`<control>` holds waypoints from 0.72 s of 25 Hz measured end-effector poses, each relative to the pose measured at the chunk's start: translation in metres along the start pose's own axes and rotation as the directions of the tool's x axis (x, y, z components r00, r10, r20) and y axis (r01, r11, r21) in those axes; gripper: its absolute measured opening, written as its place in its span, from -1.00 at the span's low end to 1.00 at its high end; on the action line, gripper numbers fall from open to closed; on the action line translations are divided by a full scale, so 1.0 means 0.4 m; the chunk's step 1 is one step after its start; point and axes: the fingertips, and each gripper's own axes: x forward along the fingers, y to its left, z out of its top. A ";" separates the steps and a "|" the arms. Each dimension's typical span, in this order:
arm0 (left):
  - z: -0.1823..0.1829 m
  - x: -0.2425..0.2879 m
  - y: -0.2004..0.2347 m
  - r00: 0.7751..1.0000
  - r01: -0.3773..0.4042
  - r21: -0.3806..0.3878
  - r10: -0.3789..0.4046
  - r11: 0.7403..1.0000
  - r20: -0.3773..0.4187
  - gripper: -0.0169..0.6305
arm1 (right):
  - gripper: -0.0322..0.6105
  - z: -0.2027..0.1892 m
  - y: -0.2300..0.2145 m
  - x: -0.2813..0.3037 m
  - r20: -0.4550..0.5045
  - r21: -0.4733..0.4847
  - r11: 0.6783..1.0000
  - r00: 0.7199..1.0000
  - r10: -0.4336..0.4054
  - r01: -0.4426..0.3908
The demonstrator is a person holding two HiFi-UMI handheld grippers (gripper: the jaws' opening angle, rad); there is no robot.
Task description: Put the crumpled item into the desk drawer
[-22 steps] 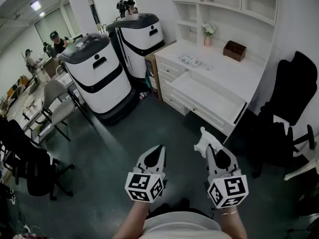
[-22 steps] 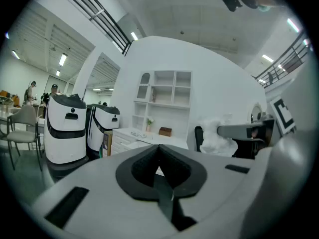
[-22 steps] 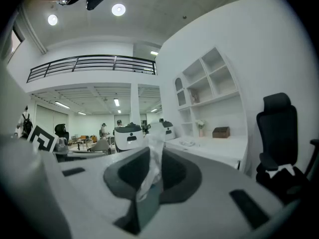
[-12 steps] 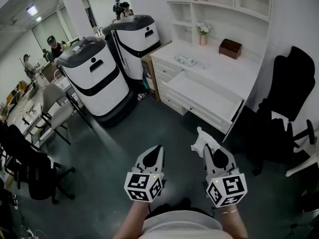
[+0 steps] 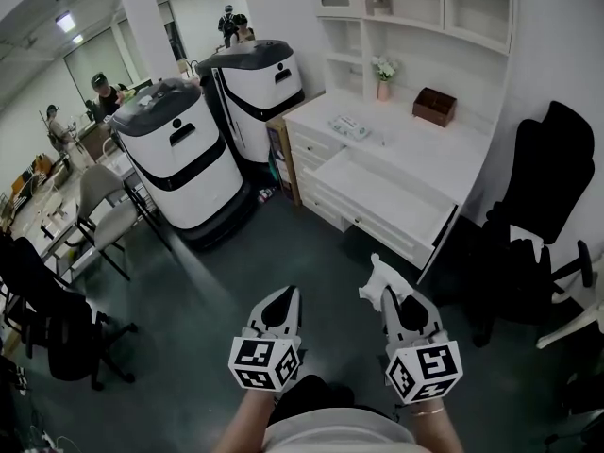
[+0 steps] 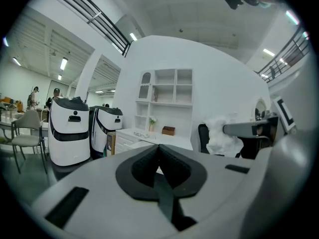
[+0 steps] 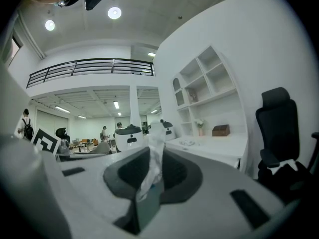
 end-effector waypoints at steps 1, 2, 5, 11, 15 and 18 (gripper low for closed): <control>-0.003 0.003 0.003 1.000 -0.005 0.002 0.005 1.000 -0.005 -0.97 | -0.74 0.000 -0.003 0.002 0.001 0.002 1.000 1.000 0.000 0.000; -0.006 0.005 0.006 1.000 -0.008 0.004 0.008 1.000 -0.010 -0.97 | -0.74 0.001 -0.006 0.004 0.002 0.005 1.000 1.000 -0.001 0.001; -0.006 0.018 0.015 1.000 -0.014 0.008 0.014 1.000 -0.022 -0.97 | -0.74 0.002 -0.015 0.016 0.000 0.019 1.000 1.000 -0.007 0.007; -0.008 0.083 0.036 0.999 0.001 0.003 0.000 1.000 -0.034 -0.97 | -0.74 -0.005 -0.044 0.067 -0.010 0.017 0.999 1.000 -0.027 0.027; -0.015 0.149 0.058 0.999 0.013 0.005 -0.013 1.000 -0.047 -0.97 | -0.74 -0.012 -0.072 0.121 -0.024 0.020 0.999 0.999 -0.044 0.044; -0.009 0.209 0.089 0.998 0.025 0.007 -0.024 1.000 -0.050 -0.97 | -0.74 -0.010 -0.088 0.184 -0.029 0.016 0.999 0.998 -0.051 0.052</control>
